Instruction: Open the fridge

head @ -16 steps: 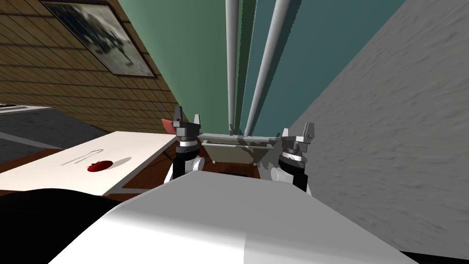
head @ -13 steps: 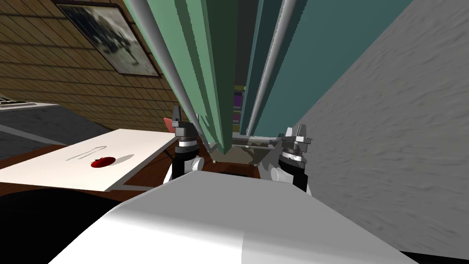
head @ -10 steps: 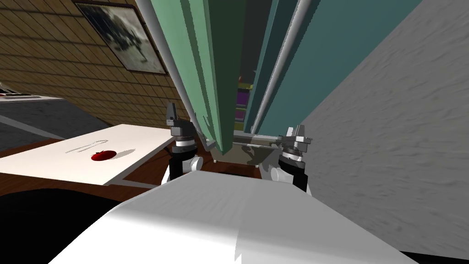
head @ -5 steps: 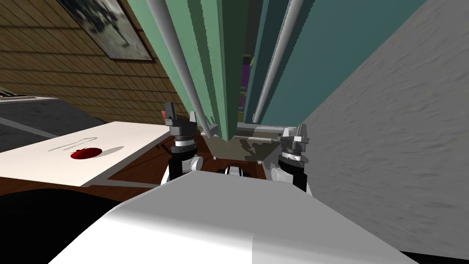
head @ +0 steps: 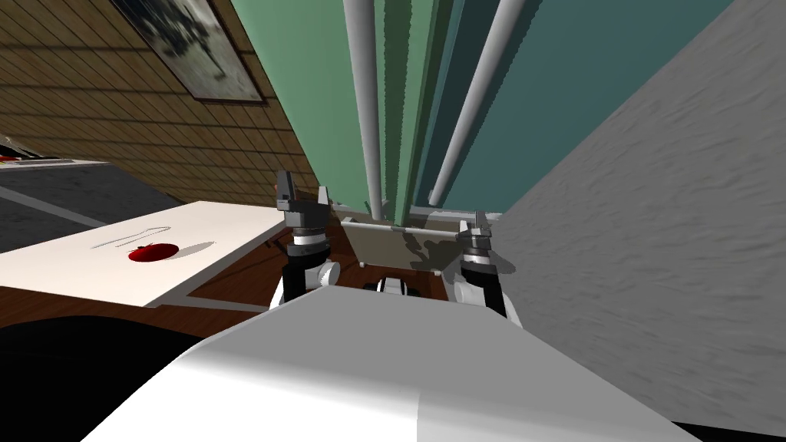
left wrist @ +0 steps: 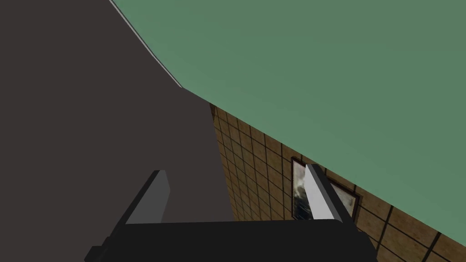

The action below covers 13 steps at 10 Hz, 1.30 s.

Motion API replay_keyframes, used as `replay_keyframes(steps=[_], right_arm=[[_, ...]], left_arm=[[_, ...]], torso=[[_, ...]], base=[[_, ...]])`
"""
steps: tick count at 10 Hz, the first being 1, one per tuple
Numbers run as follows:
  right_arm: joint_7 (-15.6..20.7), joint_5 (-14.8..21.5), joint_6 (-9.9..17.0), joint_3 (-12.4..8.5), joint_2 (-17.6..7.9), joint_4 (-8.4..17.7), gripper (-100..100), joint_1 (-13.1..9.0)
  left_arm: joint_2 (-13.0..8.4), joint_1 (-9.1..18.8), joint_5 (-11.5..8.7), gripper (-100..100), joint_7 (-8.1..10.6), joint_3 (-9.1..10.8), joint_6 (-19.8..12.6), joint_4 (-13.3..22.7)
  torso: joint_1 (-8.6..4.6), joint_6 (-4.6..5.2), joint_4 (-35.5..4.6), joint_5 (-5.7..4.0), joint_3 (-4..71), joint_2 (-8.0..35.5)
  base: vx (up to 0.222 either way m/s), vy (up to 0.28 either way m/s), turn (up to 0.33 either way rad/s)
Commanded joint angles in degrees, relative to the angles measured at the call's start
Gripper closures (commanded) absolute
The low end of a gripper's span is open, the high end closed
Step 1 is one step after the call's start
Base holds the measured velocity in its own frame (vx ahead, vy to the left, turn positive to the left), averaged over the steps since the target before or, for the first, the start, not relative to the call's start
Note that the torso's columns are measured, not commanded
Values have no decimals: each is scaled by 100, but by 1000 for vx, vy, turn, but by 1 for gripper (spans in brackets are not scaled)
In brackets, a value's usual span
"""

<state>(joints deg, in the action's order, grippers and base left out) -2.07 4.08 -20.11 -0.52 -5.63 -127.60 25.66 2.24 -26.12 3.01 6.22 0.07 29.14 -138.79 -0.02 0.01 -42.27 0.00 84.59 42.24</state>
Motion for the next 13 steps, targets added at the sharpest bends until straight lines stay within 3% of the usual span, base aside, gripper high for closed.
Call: replay_keyframes(steps=[1,2,3,5,6,7,8,10,11,13], right_arm=[[-1,426,494,236,-191,336,-100,-63],[-1,472,681,236,-191,391,-100,-63],[-21,712,814,334,-271,615,-100,-116],[-21,719,1045,334,-271,615,-100,-116],[-43,993,1252,440,-336,862,-100,-174],[-43,993,1440,440,-336,862,-100,-174],[-65,1232,1589,555,-387,1107,-100,-236],[-65,1290,1861,555,-387,1131,-100,-236],[-87,1557,2083,676,-426,1382,-100,-304],[-87,1612,2304,676,-426,1421,-100,-304]], left_arm=[[0,0,0,0,0,0,0,0],[0,0,0,0,0,0,0,0],[0,0,0,0,0,0,0,0],[0,0,0,0,0,0,0,0],[0,0,0,0,0,0,0,0],[0,0,0,0,0,0,0,0],[0,0,0,0,0,0,0,0],[0,0,0,0,0,0,0,0],[0,0,0,0,0,0,0,0],[0,0,0,0,0,0,0,0]], torso=[[1,-1,0,0,1,-2],[6,-1,0,1,0,0],[3,0,-2,1,-3,6],[-1,0,-3,0,-5,9],[-6,0,-3,-1,-4,8],[2,-2,-1,-1,-2,2],[6,0,0,2,-1,2],[2,0,-1,1,-1,2],[-9,1,-2,-2,-4,7],[6,0,-2,2,-3,6]], base=[[16,60,118],[9,49,-18],[4,51,45],[1,32,14],[6,40,45],[10,46,37],[13,63,70],[8,37,13],[9,49,64],[5,37,18]])
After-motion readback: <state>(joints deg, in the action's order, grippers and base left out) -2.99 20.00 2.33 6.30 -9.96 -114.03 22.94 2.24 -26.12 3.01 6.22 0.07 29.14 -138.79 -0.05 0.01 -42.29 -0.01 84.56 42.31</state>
